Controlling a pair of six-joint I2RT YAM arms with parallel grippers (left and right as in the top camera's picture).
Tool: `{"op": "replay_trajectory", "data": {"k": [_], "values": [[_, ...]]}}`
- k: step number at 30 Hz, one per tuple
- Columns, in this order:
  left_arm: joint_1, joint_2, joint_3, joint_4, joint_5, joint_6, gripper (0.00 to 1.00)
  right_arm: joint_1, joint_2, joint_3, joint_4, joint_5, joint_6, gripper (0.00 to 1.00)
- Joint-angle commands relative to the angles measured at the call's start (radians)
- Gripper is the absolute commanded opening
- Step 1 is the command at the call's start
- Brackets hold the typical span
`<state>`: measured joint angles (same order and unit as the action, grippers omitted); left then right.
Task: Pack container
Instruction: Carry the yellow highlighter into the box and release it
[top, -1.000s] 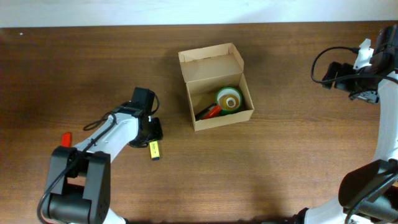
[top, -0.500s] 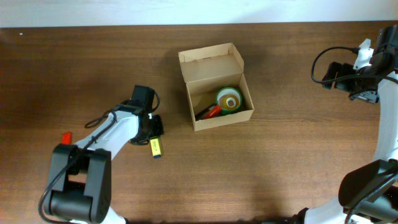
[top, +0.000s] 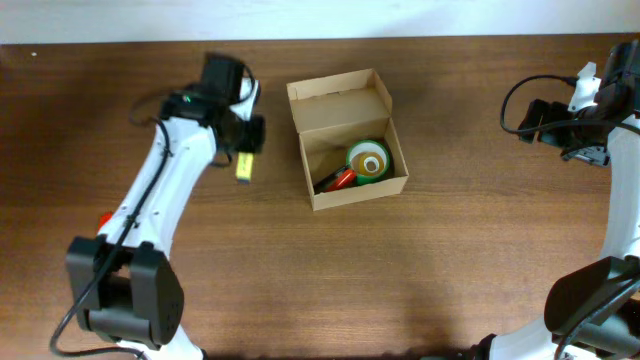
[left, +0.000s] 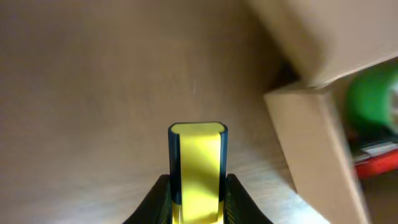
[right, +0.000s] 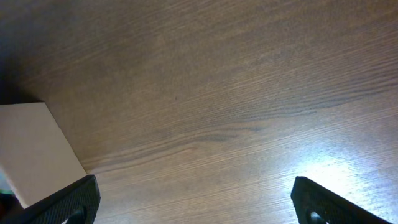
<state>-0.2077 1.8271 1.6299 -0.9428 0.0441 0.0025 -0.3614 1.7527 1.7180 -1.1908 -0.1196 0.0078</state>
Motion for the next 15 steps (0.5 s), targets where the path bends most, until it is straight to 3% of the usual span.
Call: {"op": "replay_trajectory", "data": {"k": [1,9,15], "values": [[-0.001,-0.003,0.154,-0.055,-0.007,0.226,0.02,-0.005,0.006,-0.003,0.003,-0.008,0.008,0.99],[-0.002,0.014,0.424,-0.117,0.087,0.355,0.02,-0.005,0.006,-0.003,0.003,-0.009,0.009,0.99],[-0.03,0.134,0.61,-0.256,0.128,0.446,0.02,-0.004,0.006,-0.003,0.002,-0.031,0.009,0.99]]}}
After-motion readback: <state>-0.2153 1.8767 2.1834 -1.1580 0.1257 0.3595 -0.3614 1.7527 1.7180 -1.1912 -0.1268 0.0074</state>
